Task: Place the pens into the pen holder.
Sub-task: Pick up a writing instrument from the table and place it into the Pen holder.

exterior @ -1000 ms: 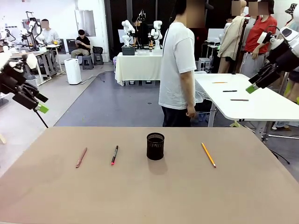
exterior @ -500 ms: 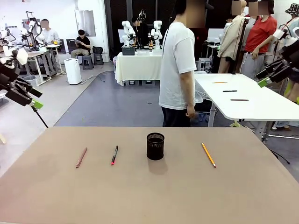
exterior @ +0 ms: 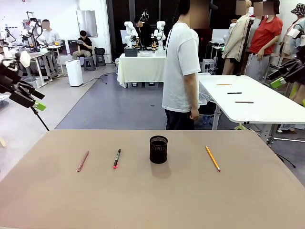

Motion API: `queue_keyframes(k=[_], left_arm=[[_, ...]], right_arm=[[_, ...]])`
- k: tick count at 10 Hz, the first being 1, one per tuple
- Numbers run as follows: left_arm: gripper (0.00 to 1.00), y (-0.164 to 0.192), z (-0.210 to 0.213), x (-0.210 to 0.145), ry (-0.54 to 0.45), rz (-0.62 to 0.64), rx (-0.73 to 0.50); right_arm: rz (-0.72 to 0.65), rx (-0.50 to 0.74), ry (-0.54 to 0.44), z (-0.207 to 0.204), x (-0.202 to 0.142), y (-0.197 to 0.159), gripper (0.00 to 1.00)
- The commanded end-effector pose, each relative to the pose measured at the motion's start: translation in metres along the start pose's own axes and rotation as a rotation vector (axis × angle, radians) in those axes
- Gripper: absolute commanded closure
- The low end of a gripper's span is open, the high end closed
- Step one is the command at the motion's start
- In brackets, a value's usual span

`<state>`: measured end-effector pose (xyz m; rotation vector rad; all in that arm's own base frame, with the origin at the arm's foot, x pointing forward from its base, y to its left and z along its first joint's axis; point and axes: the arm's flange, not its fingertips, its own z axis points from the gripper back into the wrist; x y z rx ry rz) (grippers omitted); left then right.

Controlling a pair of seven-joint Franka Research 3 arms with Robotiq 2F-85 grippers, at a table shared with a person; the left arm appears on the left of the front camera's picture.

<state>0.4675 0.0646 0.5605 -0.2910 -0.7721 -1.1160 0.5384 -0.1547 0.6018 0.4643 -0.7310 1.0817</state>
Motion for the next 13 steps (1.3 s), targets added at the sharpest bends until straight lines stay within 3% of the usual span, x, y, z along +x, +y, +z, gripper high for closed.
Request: queue_keyframes(k=[1,11,13], left_arm=[[0.0,-0.004,0.0,0.002,-0.006,-0.006,-0.015],[0.0,-0.004,0.0,0.002,-0.006,-0.006,-0.015],[0.0,-0.004,0.0,0.002,-0.006,-0.006,-0.015]], right_arm=[[0.001,0.001,-0.002,0.0,0.001,0.0,0.0],[-0.001,-0.001,0.001,0.0,-0.001,0.0,0.0],[0.04,0.104,0.188,-0.023,0.055,0.045,0.0]])
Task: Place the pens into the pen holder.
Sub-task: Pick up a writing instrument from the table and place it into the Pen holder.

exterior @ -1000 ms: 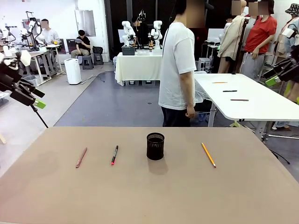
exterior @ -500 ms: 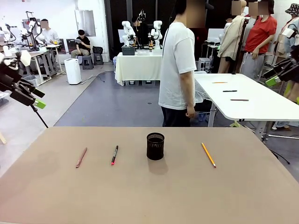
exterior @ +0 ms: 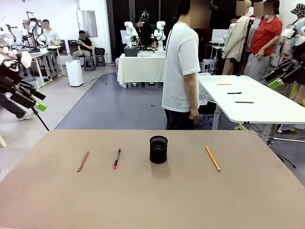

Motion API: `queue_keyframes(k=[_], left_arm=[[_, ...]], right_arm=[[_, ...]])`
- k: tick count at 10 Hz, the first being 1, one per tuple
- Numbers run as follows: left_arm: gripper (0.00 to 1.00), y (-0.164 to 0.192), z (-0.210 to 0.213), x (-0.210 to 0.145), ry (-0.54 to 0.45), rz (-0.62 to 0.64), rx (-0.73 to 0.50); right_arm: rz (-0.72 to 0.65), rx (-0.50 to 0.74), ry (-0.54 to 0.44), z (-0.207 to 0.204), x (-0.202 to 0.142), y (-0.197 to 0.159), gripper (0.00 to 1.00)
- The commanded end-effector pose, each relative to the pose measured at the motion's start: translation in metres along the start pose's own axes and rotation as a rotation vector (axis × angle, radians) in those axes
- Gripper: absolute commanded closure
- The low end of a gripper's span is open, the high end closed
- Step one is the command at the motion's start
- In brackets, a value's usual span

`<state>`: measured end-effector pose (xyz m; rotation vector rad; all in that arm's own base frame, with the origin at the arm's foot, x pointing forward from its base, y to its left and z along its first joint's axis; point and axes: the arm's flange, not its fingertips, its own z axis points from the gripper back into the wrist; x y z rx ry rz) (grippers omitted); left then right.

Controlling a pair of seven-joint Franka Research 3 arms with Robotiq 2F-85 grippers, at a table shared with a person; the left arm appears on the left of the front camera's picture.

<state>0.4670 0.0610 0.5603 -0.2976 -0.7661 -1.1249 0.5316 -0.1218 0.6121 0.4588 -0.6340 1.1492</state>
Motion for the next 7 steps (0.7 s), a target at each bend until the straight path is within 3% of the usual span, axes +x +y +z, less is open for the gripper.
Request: queue_keyframes(k=[1,3,4,6,7], left_arm=[[0.0,-0.002,0.002,0.0,-0.008,-0.002,-0.004],[0.0,-0.002,0.002,0.0,-0.008,-0.002,-0.004],[0.0,-0.002,0.002,0.0,-0.008,-0.002,-0.004],[0.0,-0.002,0.002,0.0,-0.008,-0.002,-0.004],[0.0,-0.002,0.002,0.0,-0.008,-0.002,-0.004]], right_arm=[[-0.033,0.056,0.218,-0.025,0.062,0.048,0.0],[-0.158,-0.079,0.525,-0.085,0.107,0.085,0.0],[-0.223,-0.097,0.521,-0.109,0.122,0.093,0.0],[-0.327,-0.187,0.722,-0.181,0.123,0.114,0.0],[-0.361,-0.207,0.772,-0.212,0.112,0.106,0.0]])
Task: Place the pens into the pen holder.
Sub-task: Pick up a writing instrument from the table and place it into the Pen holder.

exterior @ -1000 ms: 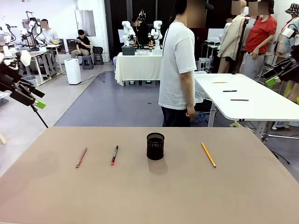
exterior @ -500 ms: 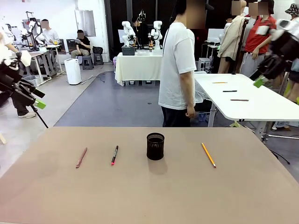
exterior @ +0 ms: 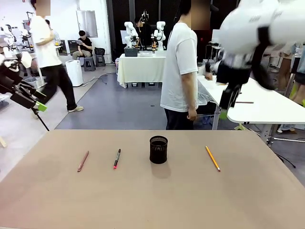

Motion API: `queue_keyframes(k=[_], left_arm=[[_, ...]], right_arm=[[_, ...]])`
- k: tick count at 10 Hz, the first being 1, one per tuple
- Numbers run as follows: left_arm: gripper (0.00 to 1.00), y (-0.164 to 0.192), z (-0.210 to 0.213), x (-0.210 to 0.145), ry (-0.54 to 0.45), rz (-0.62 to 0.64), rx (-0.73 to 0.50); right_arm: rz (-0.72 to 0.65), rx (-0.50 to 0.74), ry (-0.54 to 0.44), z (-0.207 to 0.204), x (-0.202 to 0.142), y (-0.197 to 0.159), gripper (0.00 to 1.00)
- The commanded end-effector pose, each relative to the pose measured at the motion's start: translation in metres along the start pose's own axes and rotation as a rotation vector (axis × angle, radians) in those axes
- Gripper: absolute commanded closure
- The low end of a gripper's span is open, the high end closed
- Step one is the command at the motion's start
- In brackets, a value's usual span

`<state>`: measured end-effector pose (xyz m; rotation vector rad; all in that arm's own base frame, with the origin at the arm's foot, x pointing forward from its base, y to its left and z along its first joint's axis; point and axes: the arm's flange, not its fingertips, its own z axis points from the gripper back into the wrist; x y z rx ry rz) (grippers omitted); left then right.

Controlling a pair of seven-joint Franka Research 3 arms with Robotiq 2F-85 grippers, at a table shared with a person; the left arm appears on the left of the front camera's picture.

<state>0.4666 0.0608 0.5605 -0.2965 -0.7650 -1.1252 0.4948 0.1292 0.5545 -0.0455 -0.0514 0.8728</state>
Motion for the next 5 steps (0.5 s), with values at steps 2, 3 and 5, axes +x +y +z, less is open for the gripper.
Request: queue_keyframes(k=[2,3,5], left_arm=[[0.0,-0.001,0.002,0.0,-0.009,-0.001,-0.004],[0.0,-0.001,0.002,0.0,-0.009,-0.001,-0.004],[0.0,-0.001,0.002,0.0,-0.009,-0.001,-0.004]], right_arm=[[-0.126,-0.031,0.129,-0.078,0.016,-0.016,0.0],[-0.174,0.03,0.107,-0.106,0.009,-0.021,0.0],[-0.325,-0.057,0.07,-0.143,-0.004,-0.029,0.0]])
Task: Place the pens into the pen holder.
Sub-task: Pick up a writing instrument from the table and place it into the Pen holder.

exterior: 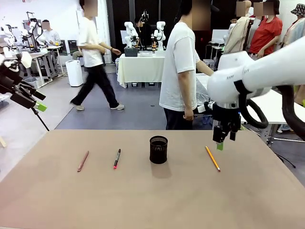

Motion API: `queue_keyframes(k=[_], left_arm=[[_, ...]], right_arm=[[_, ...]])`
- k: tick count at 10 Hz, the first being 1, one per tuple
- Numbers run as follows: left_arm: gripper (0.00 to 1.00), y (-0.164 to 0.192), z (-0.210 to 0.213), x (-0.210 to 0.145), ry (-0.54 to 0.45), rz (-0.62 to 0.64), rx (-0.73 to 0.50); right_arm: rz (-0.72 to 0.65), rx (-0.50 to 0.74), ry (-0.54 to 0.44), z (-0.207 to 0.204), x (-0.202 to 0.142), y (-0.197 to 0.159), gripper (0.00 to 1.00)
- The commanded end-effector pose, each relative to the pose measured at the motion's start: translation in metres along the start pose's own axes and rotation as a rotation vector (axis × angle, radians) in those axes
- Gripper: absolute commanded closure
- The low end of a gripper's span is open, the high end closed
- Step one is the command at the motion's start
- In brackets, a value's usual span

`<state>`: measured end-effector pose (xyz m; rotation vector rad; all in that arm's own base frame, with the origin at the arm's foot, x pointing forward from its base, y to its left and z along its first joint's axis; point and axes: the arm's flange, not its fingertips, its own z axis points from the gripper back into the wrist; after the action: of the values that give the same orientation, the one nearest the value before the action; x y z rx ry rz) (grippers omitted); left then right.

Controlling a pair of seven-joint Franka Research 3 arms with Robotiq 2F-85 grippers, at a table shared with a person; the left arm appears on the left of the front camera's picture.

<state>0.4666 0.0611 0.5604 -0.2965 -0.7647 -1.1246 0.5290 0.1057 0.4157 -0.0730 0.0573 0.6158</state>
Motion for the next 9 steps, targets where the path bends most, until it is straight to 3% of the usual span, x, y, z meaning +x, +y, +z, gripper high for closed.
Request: queue_keyframes(k=[1,5,6,7,9], left_arm=[[0.0,-0.001,0.002,0.0,-0.009,-0.002,-0.004],[0.0,-0.001,0.002,0.0,-0.009,-0.002,-0.004],[0.0,-0.001,0.002,0.0,-0.009,-0.002,-0.004],[0.0,-0.001,0.002,0.0,-0.009,-0.002,-0.004],[0.0,-0.001,0.002,0.0,-0.009,-0.002,-0.004]], right_arm=[[0.063,0.006,0.025,0.018,0.002,0.009,0.0],[0.027,0.003,0.015,0.007,0.002,0.009,0.0],[-0.133,0.045,-0.057,-0.008,0.035,-0.002,0.0],[-0.252,-0.005,-0.121,-0.021,0.062,-0.014,0.0],[-0.309,-0.071,-0.153,-0.04,0.083,-0.021,0.0]])
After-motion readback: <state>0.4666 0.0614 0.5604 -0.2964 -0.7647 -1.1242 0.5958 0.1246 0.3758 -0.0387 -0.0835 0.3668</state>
